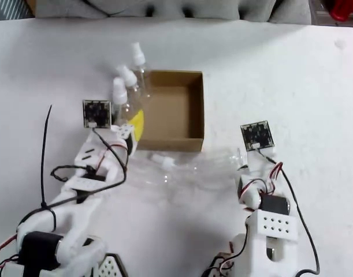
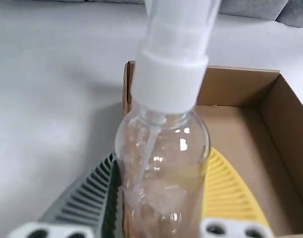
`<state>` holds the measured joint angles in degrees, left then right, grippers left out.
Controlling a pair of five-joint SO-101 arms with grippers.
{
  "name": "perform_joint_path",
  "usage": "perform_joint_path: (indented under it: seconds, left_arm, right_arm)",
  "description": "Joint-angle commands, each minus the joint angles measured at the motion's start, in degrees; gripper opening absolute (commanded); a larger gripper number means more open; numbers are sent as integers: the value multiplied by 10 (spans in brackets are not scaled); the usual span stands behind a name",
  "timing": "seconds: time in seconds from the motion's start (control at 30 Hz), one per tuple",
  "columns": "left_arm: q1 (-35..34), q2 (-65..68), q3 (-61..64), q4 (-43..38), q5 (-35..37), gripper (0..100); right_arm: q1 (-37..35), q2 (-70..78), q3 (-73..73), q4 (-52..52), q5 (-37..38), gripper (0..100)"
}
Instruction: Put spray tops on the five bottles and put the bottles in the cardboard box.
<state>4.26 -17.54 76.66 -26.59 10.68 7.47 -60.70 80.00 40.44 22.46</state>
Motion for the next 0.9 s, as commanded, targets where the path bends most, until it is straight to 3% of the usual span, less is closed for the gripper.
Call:
perform_joint_path:
  seconds: [0.0,0.17,0.37,0.87]
  left_arm:
    - [-6,-3,-7,-12,-7,174]
    - [-23,-3,-10,-12,-7,188]
    - [-24,-3,-7,-11,-6,310]
    - [-27,-8,-6,-12,-2,313]
  right_arm:
    - [6,-7,-3,-5,7,17]
    - [7,-7,-3,-5,7,17]
    - [6,-7,-3,-5,7,17]
    - [5,-7,-3,-5,7,17]
